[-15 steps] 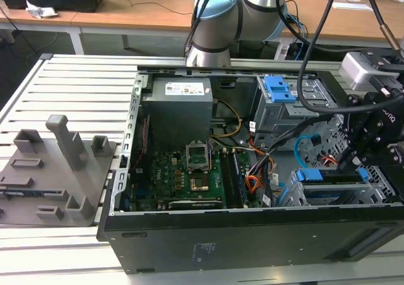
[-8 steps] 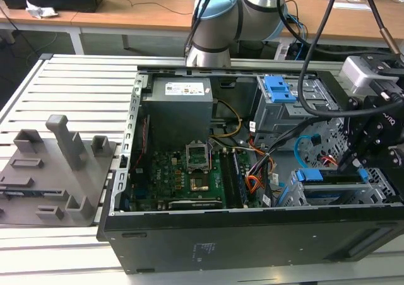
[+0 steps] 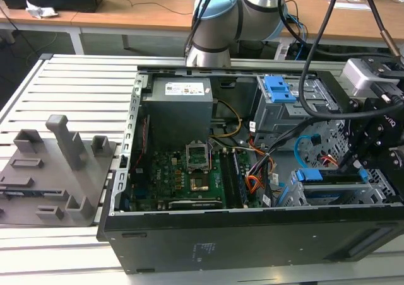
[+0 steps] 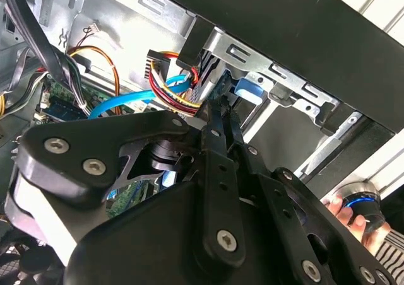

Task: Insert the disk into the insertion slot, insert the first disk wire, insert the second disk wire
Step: 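Insert the first disk wire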

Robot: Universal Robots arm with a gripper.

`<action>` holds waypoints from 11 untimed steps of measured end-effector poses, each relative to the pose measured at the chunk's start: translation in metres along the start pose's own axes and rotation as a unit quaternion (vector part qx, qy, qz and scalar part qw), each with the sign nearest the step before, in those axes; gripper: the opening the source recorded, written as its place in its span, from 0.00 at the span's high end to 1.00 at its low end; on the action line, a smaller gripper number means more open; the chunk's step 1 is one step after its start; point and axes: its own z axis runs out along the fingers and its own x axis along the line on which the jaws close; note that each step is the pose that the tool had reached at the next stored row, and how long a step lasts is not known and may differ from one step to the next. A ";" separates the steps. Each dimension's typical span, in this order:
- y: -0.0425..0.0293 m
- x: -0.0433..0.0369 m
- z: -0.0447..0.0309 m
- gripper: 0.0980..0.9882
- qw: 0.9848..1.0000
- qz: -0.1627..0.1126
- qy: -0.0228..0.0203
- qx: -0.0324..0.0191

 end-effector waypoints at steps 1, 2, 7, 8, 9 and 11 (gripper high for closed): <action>0.0000 0.0000 0.0006 0.91 1.000 0.000 -0.001 0.000; 0.0000 0.0000 0.0005 0.91 1.000 0.000 0.000 0.000; 0.0003 0.0002 -0.0062 0.84 1.000 0.000 0.000 0.000; 0.0005 0.0003 -0.0110 0.84 1.000 0.000 0.000 0.000; 0.0007 0.0004 -0.0155 0.84 1.000 0.000 0.000 0.000; 0.0013 0.0006 -0.0268 0.84 1.000 0.000 0.000 0.000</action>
